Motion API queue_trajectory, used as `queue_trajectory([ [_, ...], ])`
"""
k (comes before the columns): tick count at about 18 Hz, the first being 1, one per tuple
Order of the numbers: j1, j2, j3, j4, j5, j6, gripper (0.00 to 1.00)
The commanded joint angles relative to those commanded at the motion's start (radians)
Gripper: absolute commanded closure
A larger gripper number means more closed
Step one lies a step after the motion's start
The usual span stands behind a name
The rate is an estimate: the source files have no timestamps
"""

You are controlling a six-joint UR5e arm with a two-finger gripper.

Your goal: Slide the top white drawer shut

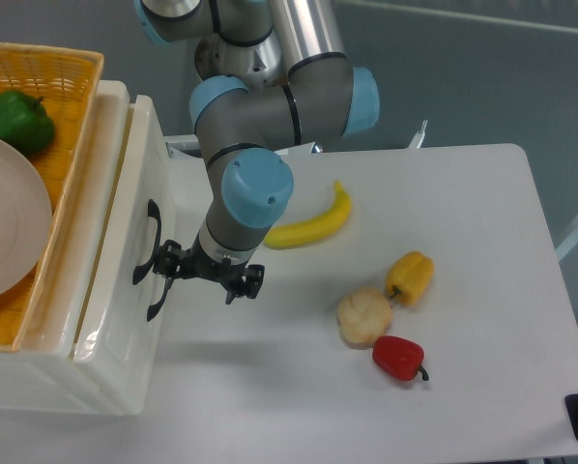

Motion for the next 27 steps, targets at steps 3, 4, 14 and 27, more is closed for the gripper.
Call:
queue_trajectory([
  [3, 0.002, 0.000, 0.000, 0.000, -0.021, -0.003, 0.00],
  [4, 0.002, 0.000, 0.000, 0.000, -0.021, -0.005, 0.00],
  [14, 0.014, 0.008, 0.003, -0.002, -0.012, -0.005, 0.00],
  [27, 0.181, 0.031, 0.075, 0.002, 0.159, 0.119, 0.00],
])
